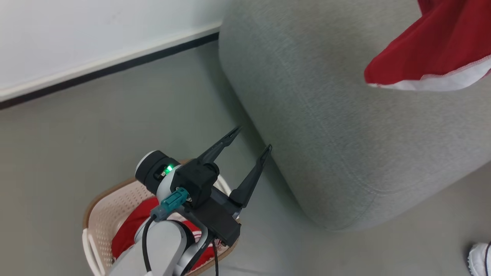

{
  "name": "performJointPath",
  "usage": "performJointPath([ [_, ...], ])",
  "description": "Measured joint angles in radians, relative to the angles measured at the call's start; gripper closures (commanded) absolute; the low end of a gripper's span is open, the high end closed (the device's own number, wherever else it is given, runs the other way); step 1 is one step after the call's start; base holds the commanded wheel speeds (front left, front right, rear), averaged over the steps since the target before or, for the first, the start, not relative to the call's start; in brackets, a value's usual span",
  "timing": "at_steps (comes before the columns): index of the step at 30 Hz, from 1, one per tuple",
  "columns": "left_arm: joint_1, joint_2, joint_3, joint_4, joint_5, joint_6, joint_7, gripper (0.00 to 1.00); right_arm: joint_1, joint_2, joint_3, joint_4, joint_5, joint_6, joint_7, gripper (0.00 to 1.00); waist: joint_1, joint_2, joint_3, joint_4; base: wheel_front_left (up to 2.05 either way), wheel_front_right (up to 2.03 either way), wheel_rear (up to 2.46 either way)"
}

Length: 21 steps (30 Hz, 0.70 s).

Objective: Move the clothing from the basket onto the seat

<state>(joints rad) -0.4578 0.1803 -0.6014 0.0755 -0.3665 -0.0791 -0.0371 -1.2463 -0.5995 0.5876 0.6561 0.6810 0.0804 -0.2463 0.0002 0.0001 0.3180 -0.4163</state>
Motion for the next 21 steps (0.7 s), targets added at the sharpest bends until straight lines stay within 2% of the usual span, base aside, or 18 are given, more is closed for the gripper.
performJointPath([
  [5, -0.011, 0.011, -0.001, -0.026, 0.009, 0.0, 0.011, 0.0, -0.041, -0.032, -0.013, 0.059, -0.003, 0.009, 0.0, 1.0, -0.0001, 0.0, 0.049, 0.052, 0.0, 0.0, 0.0],
  [13, -0.013, 0.05, 0.009, -0.067, 0.018, 0.0, 0.028, 0.0, -0.063, -0.043, -0.021, 0.1, -0.028, 0.006, -0.001, 1.0, 0.0, 0.0, 0.125, 0.112, 0.0, 0.0, 0.0],
  [21, -0.07, 0.052, 0.003, -0.114, 0.053, 0.001, 0.056, 0.0, -0.06, 0.002, -0.022, 0.2, -0.03, -0.043, -0.002, 1.0, -0.0001, 0.0, 0.226, 0.138, 0.0, 0.0, 0.0],
])
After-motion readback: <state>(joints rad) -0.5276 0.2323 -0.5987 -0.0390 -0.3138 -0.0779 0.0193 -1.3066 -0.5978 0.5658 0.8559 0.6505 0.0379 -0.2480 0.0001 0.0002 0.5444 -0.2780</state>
